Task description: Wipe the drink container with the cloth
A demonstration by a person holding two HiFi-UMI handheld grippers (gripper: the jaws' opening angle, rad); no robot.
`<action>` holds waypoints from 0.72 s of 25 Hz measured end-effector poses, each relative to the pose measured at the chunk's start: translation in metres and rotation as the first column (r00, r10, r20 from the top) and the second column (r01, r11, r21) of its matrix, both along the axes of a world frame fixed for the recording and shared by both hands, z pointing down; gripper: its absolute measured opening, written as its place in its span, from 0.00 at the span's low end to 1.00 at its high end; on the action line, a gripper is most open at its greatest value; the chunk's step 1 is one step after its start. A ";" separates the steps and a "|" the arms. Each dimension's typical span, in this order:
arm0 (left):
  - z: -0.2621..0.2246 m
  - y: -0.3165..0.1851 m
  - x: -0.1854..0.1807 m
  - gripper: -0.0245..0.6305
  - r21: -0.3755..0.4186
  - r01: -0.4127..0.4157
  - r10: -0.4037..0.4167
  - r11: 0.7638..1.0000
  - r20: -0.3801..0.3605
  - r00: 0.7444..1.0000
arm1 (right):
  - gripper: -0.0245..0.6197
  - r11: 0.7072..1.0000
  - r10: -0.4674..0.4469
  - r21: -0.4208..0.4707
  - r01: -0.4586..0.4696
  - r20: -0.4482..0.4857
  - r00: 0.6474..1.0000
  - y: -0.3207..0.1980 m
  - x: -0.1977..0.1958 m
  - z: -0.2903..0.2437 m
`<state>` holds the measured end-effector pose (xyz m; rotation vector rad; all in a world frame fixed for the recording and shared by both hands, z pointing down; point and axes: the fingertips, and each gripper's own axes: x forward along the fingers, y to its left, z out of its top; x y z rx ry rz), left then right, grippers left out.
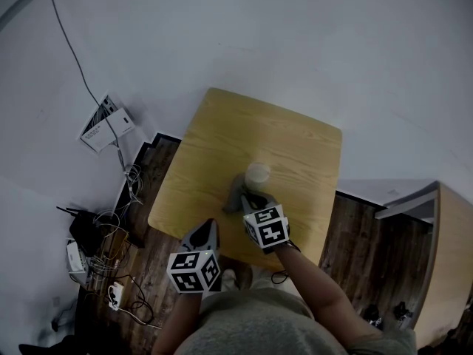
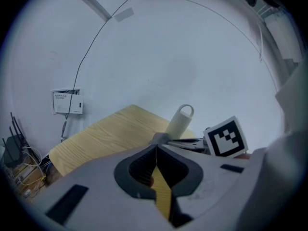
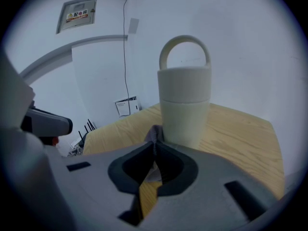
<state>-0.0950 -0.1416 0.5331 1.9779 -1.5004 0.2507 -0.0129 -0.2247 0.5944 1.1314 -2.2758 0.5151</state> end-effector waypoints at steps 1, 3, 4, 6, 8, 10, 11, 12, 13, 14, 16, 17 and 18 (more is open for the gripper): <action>0.001 -0.001 0.000 0.04 -0.002 0.001 -0.001 1.000 0.000 1.000 | 0.05 1.000 -0.001 -0.005 0.001 -0.006 1.000 0.000 0.001 0.004; 0.002 -0.002 0.000 0.04 -0.005 0.001 -0.001 1.000 0.001 1.000 | 0.05 1.000 -0.005 -0.016 0.004 -0.015 1.000 -0.001 0.001 0.011; 0.003 -0.003 0.000 0.04 -0.007 0.001 -0.001 1.000 0.001 1.000 | 0.05 1.000 -0.006 -0.021 0.006 -0.017 1.000 -0.001 0.001 0.014; 0.004 -0.003 0.000 0.04 -0.010 -0.001 0.001 1.000 0.001 1.000 | 0.05 1.000 -0.007 -0.030 0.007 -0.022 1.000 0.000 0.000 0.019; 0.004 -0.002 0.001 0.04 -0.010 -0.002 0.002 1.000 0.000 1.000 | 0.05 0.999 -0.008 -0.040 0.006 -0.031 1.000 0.001 0.001 0.024; 0.004 -0.003 0.002 0.04 -0.011 -0.003 0.003 1.000 0.001 1.000 | 0.05 0.999 -0.007 -0.052 0.005 -0.040 0.999 0.002 0.003 0.029; 0.005 -0.003 0.002 0.04 -0.012 -0.004 0.004 1.000 0.001 1.000 | 0.05 0.998 -0.008 -0.058 0.005 -0.044 0.999 0.003 0.003 0.032; 0.005 -0.003 0.002 0.04 -0.012 -0.005 0.005 1.000 0.001 1.000 | 0.05 0.998 -0.008 -0.063 0.005 -0.047 0.999 0.003 0.003 0.034; 0.005 -0.003 0.001 0.04 -0.012 -0.005 0.005 1.000 0.001 1.000 | 0.05 0.998 -0.009 -0.067 0.006 -0.049 0.999 0.004 0.003 0.036; 0.005 -0.004 0.001 0.04 -0.012 -0.006 0.006 1.000 0.000 1.000 | 0.05 0.998 -0.009 -0.070 0.006 -0.051 0.999 0.004 0.003 0.037; 0.005 -0.003 0.000 0.04 -0.012 -0.006 0.006 1.000 -0.001 1.000 | 0.05 0.997 -0.009 -0.072 0.005 -0.055 0.998 0.005 0.002 0.037; 0.005 -0.003 0.000 0.04 -0.011 -0.007 0.007 1.000 -0.001 1.000 | 0.05 0.997 -0.009 -0.071 0.005 -0.055 0.998 0.006 0.002 0.037; 0.005 -0.004 0.000 0.04 -0.011 -0.008 0.008 1.000 -0.002 1.000 | 0.05 0.998 -0.007 -0.069 0.004 -0.051 0.999 0.006 0.002 0.037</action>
